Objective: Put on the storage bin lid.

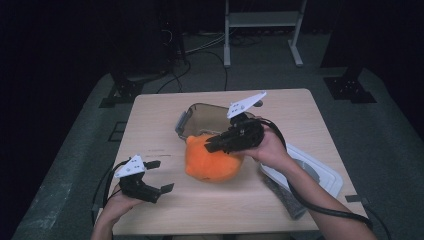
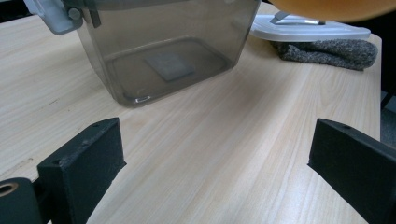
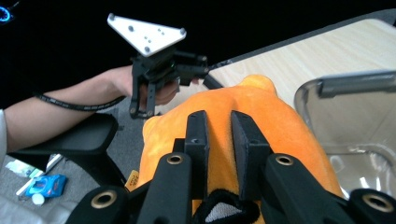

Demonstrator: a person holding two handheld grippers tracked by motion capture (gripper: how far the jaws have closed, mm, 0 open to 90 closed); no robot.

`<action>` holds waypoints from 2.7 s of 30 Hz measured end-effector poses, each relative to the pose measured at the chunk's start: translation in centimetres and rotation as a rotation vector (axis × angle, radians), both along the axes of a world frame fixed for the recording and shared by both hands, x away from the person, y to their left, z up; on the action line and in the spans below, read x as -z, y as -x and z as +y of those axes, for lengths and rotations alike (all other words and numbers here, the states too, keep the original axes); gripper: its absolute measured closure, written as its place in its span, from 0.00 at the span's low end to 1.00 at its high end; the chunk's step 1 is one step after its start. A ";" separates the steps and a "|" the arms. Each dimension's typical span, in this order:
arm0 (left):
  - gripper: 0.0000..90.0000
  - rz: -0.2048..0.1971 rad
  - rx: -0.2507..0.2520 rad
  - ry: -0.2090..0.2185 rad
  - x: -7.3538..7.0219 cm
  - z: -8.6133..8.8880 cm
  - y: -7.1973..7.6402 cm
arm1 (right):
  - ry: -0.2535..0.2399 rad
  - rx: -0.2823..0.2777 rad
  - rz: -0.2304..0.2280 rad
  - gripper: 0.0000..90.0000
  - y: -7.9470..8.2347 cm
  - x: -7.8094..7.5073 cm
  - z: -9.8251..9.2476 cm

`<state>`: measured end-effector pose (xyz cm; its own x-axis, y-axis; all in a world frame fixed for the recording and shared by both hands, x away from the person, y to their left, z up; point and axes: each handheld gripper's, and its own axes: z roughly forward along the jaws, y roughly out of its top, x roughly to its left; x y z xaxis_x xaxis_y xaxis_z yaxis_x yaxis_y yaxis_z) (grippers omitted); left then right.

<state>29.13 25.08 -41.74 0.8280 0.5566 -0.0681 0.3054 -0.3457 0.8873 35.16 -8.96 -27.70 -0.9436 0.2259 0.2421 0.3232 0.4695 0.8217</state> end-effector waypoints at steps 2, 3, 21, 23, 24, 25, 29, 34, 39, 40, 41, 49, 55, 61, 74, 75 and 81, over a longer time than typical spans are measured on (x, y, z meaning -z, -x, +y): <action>0.03 -0.002 0.001 -0.001 0.0 0.0 0.0 | 0.004 0.007 -0.005 0.85 -0.4 -0.5 0.1; 0.03 -0.002 0.000 -0.001 0.0 0.1 0.0 | 0.001 0.010 -0.007 0.85 -0.6 -0.8 0.2; 0.03 -0.004 0.000 0.008 0.0 0.0 0.0 | -0.008 0.072 -0.014 0.85 -4.8 -3.1 0.6; 0.03 -0.004 0.003 0.010 0.0 0.0 0.0 | -0.007 0.081 -0.011 0.85 -5.2 -3.2 0.5; 0.03 -0.006 0.003 0.010 0.0 0.0 0.0 | -0.006 0.089 -0.009 0.85 -5.5 -3.2 0.5; 0.03 -0.006 0.001 0.014 -0.1 0.0 0.0 | -0.004 0.092 -0.010 0.85 -5.8 -3.2 0.4; 0.03 -0.009 -0.008 0.020 -0.1 0.3 0.0 | -0.001 0.111 -0.007 0.85 -6.9 -3.1 0.3; 0.03 -0.010 -0.016 0.021 0.0 0.4 -0.1 | -0.002 0.119 0.008 0.85 -7.7 -2.4 0.4; 0.03 -0.007 -0.015 0.023 0.0 0.5 -0.1 | 0.010 0.122 0.013 0.85 -8.3 -1.9 0.6; 0.03 -0.005 -0.015 0.022 0.1 0.5 -0.1 | 0.009 0.125 0.016 0.85 -8.6 -1.7 0.6; 0.03 -0.005 -0.015 0.022 0.1 0.5 -0.1 | 0.009 0.125 0.016 0.85 -8.6 -1.7 0.6; 0.03 -0.003 -0.016 0.025 0.1 0.5 -0.1 | 0.010 0.146 0.034 0.85 -9.7 -0.8 0.3; 0.03 -0.002 -0.016 0.029 0.1 0.6 0.0 | 0.009 0.158 0.040 0.85 -10.4 -0.1 0.2; 0.03 -0.003 -0.010 0.027 0.1 0.5 -0.1 | 0.016 0.177 0.052 0.85 -11.1 0.6 0.0; 0.03 -0.002 -0.009 0.022 0.0 0.4 -0.1 | 0.027 0.210 0.069 0.85 -12.2 1.7 -0.6; 0.03 -0.003 -0.007 0.020 0.0 0.4 -0.1 | 0.027 0.210 0.069 0.85 -12.2 1.7 -0.6; 0.03 -0.001 -0.004 0.017 0.1 0.4 -0.1 | 0.036 0.216 0.078 0.85 -12.6 2.3 -0.6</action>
